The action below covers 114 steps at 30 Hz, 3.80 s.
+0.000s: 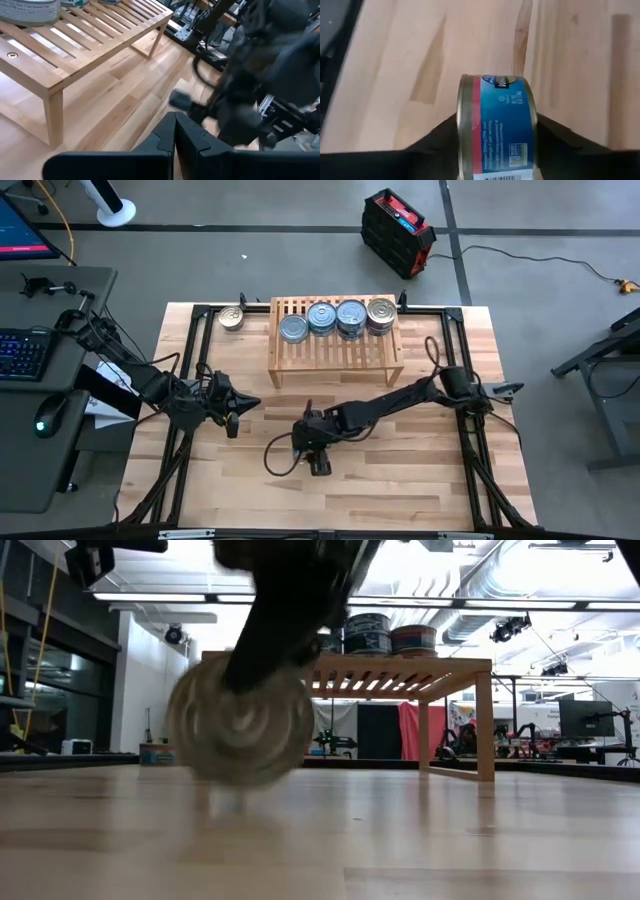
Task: Stack canned seafood by type on shelf
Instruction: Stack the pink tuna can on the pink tuna cans on the shelf
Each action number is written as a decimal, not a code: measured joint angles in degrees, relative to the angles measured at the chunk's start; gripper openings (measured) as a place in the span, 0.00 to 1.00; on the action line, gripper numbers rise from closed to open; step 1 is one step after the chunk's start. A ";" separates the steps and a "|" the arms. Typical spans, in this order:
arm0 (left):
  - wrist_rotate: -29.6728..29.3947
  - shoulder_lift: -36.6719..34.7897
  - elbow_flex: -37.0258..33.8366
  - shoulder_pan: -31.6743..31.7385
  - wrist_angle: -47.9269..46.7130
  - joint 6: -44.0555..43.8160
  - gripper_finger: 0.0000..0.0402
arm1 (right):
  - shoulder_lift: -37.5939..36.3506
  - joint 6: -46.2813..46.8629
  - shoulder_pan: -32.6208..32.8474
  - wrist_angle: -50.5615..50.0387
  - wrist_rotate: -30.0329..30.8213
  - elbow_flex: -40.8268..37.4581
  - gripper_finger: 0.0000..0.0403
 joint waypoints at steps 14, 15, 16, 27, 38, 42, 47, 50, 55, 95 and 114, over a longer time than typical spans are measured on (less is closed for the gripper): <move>-0.09 0.02 0.00 0.04 -0.42 2.34 0.00 | -31.99 17.86 2.27 -21.70 4.20 -22.62 0.41; -0.09 0.02 0.00 0.04 -0.43 1.91 0.00 | -36.23 22.55 3.26 -21.21 4.62 -26.60 0.41; -0.11 0.02 0.00 0.04 -0.42 1.59 0.00 | -40.40 27.81 4.38 -20.62 5.46 -30.46 0.41; -0.20 0.02 0.00 1.28 -0.42 1.76 0.00 | -75.89 64.48 9.80 9.98 60.02 -50.19 0.41; -0.20 0.02 0.00 4.28 -0.34 1.41 0.00 | -81.43 62.55 -17.45 12.78 51.10 -50.49 0.41; -0.20 0.02 0.00 5.02 0.28 1.34 0.00 | -77.12 62.50 -25.45 17.27 40.88 -50.59 0.41; -0.17 0.02 0.00 5.25 0.30 0.91 0.00 | -71.70 62.51 -32.22 24.62 33.40 -50.59 0.41; -0.17 0.02 0.00 5.25 0.31 0.91 0.00 | -69.13 62.75 -34.36 26.93 31.34 -50.59 0.41; -0.17 0.02 0.00 5.25 0.28 0.83 0.00 | -66.24 64.02 -36.20 26.84 30.24 -50.57 0.41; 0.07 0.02 0.00 5.27 0.04 -0.52 0.00 | -66.03 62.49 -37.86 26.63 26.52 -50.51 0.66; 0.07 0.02 0.00 5.27 0.04 -1.44 0.00 | -66.01 68.98 -37.86 24.00 24.96 -50.49 0.66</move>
